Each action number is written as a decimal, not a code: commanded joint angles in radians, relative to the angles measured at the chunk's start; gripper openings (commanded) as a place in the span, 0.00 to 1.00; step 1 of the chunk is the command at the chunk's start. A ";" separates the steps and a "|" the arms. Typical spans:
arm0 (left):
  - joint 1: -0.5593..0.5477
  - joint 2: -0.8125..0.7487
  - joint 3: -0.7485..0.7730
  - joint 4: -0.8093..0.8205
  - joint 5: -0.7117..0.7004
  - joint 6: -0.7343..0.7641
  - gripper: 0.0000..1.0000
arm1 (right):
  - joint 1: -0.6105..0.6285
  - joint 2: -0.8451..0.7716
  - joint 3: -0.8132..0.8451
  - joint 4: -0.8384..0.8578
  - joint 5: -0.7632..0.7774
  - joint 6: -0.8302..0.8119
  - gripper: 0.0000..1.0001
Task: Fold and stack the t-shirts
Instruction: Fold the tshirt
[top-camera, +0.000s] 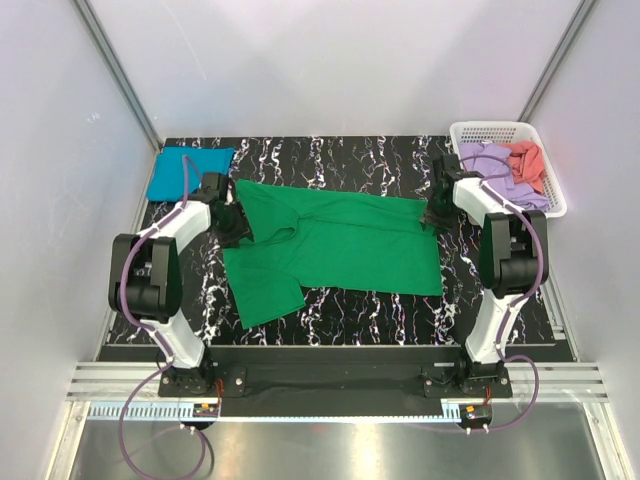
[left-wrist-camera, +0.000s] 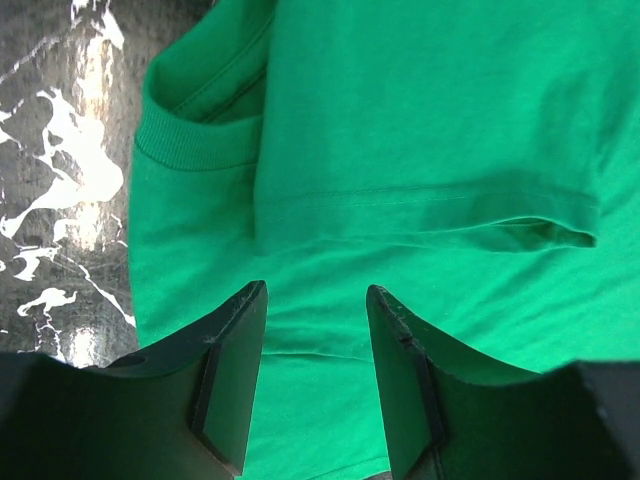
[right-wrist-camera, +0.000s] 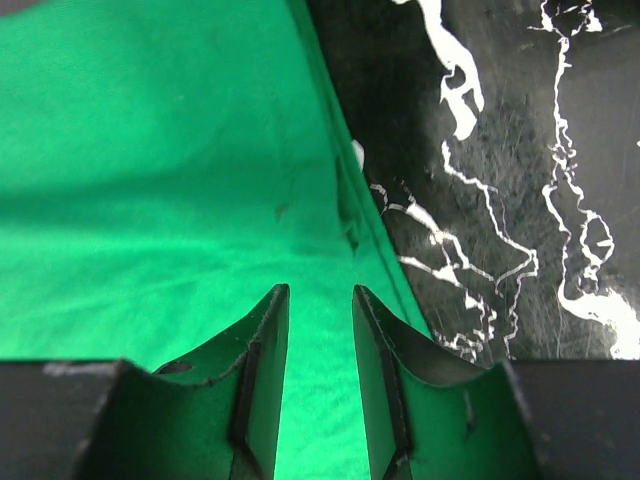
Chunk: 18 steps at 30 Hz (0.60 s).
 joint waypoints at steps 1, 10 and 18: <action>-0.002 -0.002 -0.016 0.047 -0.011 -0.016 0.50 | -0.005 0.023 0.025 -0.002 0.051 0.039 0.39; -0.016 0.033 -0.034 0.090 -0.045 -0.039 0.49 | -0.004 0.029 0.001 0.044 0.086 0.050 0.39; -0.016 0.064 -0.036 0.117 -0.059 -0.047 0.47 | -0.005 0.068 0.008 0.063 0.092 0.038 0.38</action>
